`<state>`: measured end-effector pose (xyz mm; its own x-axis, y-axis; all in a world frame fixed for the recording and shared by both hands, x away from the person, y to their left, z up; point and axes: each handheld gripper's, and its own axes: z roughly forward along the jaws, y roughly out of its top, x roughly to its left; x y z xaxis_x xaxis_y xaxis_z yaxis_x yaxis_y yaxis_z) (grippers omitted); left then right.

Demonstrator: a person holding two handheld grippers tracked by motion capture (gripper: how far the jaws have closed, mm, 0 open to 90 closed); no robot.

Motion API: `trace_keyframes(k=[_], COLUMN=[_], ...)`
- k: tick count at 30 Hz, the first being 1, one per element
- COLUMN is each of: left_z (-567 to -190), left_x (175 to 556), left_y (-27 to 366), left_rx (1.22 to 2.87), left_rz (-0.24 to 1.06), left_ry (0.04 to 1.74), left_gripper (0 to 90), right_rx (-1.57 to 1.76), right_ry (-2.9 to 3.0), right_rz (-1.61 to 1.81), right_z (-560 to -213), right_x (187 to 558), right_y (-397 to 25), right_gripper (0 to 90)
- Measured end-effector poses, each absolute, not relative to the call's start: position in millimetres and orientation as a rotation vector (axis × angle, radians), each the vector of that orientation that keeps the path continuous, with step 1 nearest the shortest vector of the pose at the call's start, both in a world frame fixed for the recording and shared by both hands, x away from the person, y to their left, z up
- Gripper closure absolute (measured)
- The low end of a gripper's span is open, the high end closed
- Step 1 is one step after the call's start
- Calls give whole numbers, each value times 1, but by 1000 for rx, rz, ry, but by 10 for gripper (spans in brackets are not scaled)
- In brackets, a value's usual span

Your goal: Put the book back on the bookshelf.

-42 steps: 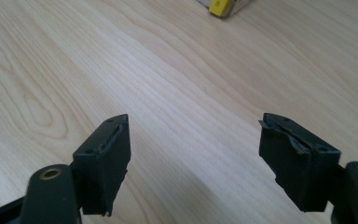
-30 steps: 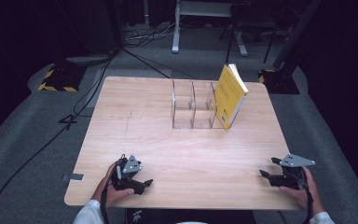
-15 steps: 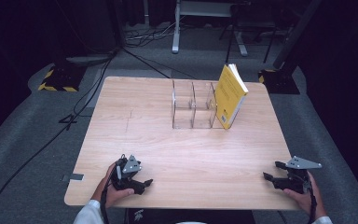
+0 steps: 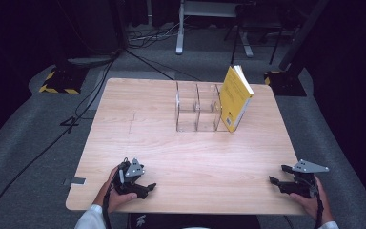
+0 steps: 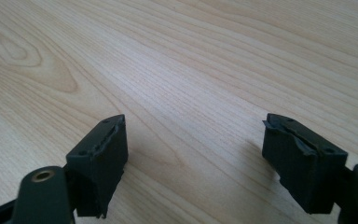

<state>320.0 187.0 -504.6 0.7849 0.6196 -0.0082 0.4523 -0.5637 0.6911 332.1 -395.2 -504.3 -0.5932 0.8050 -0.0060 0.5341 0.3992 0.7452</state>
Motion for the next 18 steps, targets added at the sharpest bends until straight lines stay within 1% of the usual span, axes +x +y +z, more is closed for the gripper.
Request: trace_keyframes(k=[18], left_z=[-505], left_x=[322], left_y=[186], left_rx=[2258], left_rz=[302], left_ry=[811], left_gripper=[159], right_rx=[1156], right_ry=[2295], right_rz=[1022], right_z=[-504], right_x=[332], right_y=[-395], right_gripper=[228])
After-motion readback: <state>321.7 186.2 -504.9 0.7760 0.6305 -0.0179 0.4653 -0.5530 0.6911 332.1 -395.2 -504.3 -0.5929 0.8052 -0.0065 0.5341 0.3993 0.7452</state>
